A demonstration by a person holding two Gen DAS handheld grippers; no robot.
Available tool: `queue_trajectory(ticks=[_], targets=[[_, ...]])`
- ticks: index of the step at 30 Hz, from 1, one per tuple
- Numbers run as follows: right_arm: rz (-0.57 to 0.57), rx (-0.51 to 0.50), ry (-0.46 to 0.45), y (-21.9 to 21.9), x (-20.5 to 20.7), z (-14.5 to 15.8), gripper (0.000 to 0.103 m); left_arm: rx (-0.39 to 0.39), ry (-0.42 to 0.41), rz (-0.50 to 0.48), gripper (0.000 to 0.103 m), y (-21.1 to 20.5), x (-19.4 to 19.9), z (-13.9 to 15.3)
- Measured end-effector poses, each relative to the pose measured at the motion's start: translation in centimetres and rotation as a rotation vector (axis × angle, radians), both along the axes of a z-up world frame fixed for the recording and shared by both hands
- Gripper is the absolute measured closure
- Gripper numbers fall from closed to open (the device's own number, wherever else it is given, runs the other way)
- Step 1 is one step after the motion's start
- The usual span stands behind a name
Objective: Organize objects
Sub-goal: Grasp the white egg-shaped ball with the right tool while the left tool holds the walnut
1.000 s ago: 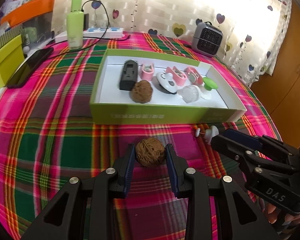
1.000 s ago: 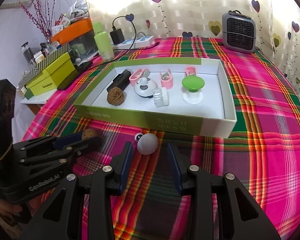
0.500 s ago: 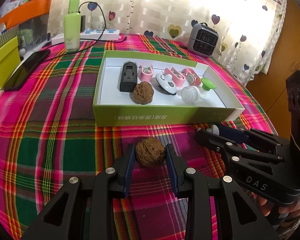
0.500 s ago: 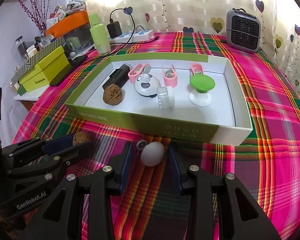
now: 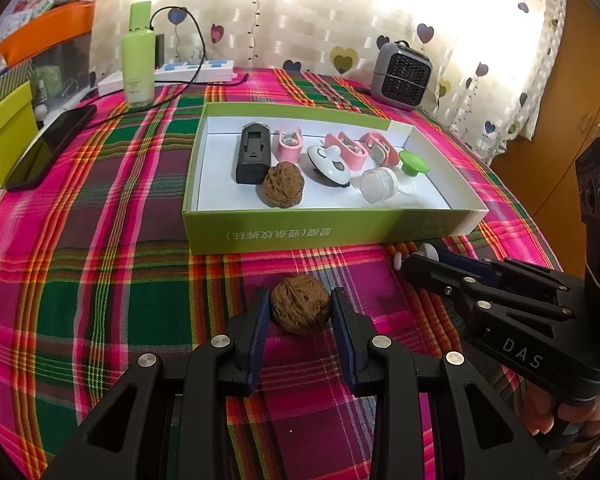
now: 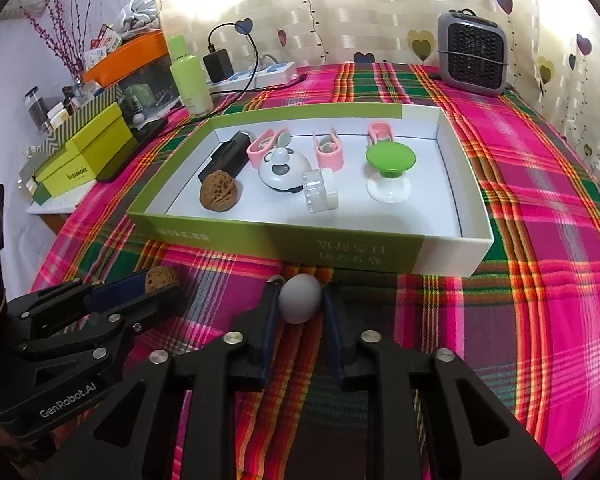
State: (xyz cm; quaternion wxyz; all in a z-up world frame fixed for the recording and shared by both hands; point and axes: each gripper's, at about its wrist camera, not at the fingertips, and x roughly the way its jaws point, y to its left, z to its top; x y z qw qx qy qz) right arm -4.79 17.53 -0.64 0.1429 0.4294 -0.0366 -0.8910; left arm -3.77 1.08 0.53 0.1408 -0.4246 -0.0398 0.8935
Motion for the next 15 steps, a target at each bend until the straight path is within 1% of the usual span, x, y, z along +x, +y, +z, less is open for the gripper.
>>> queue_trajectory(ticks=[7,12,15], targets=[[0.005,-0.015,0.000,0.09,0.07,0.01,0.080,0.005,-0.001,0.027,0.074,-0.06,0.13,0.04],[0.027,-0.044,0.015,0.22,0.58,0.26,0.080,-0.038,0.000,0.035,0.074,0.52,0.31,0.14],[0.033,-0.053,0.012,0.41,0.76,0.26,0.080,-0.033,-0.005,0.038,0.074,0.75,0.44,0.26]])
